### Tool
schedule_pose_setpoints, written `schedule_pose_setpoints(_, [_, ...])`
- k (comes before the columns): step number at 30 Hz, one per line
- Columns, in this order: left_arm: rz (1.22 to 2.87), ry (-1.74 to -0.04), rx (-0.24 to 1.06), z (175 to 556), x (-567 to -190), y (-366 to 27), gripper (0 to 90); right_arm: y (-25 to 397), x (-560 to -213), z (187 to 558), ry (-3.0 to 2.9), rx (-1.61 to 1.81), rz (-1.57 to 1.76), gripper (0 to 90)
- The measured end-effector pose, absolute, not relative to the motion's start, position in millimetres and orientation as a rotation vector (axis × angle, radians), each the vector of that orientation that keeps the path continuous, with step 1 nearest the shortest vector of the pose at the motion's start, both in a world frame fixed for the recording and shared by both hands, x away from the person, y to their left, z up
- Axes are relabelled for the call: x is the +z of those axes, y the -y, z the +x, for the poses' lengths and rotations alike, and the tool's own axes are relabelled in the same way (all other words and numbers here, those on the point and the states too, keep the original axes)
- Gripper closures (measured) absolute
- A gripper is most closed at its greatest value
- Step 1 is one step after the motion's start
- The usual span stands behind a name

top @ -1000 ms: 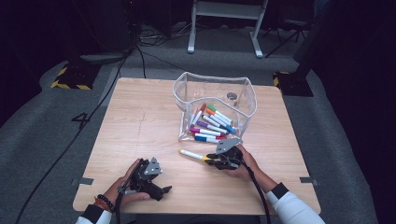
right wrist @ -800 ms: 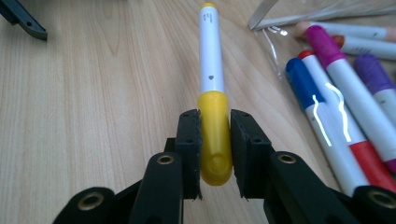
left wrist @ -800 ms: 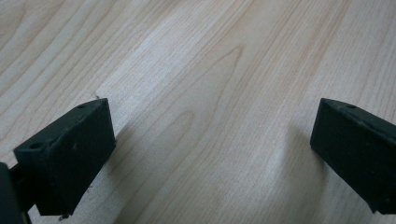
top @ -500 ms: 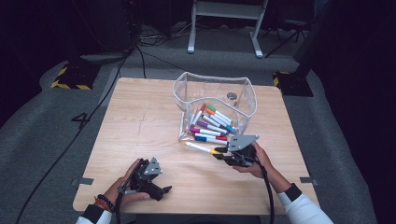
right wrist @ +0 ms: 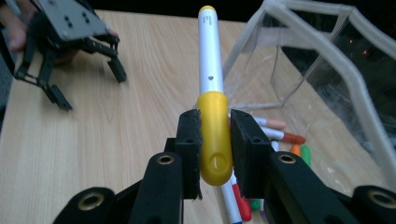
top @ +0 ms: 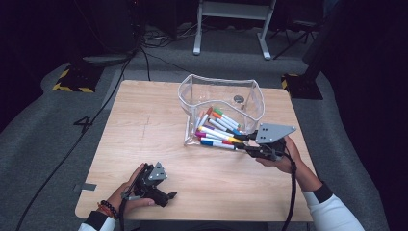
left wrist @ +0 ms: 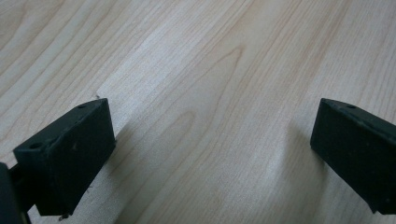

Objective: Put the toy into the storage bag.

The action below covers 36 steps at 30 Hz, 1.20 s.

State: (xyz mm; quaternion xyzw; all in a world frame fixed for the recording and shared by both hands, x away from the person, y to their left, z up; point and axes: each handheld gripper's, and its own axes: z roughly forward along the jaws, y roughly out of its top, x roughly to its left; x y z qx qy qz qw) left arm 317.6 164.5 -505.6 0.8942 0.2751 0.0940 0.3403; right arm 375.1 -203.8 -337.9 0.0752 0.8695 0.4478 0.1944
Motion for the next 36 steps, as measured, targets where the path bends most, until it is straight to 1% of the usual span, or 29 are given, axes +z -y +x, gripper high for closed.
schedule_pose_setpoints(4, [2.327, -0.716, 0.245, 318, -506, -164, 0.1, 209, -318, 379, -2.398, 1.263, 0.209, 74.5])
schedule_pose_setpoints(9, [2.327, -0.714, 0.244, 318, -506, -164, 0.1, 217, -296, 392, -2.355, 1.271, 0.243, 74.4])
schedule_pose_setpoints(12, [2.327, -0.715, 0.245, 318, -506, -164, 0.1, 220, -285, 410, -2.341, 1.233, 0.280, 74.5])
schedule_pose_setpoints(14, [2.327, -0.714, 0.244, 318, -506, -164, 0.1, 220, -284, 414, -2.342, 1.227, 0.287, 74.5])
schedule_pose_setpoints(16, [2.327, -0.714, 0.244, 318, -506, -164, 0.1, 221, -281, 430, -2.355, 1.215, 0.330, 74.5])
schedule_pose_setpoints(20, [2.327, -0.715, 0.245, 318, -506, -164, 0.1, 219, -281, 447, -2.383, 1.183, 0.357, 74.4])
schedule_pose_setpoints(25, [2.327, -0.714, 0.245, 318, -506, -164, 0.1, 215, -293, 478, -2.437, 1.114, 0.431, 74.4])
schedule_pose_setpoints(36, [2.327, -0.714, 0.245, 318, -506, -164, 0.1, 207, -309, 505, -2.508, 1.023, 0.514, 74.4])
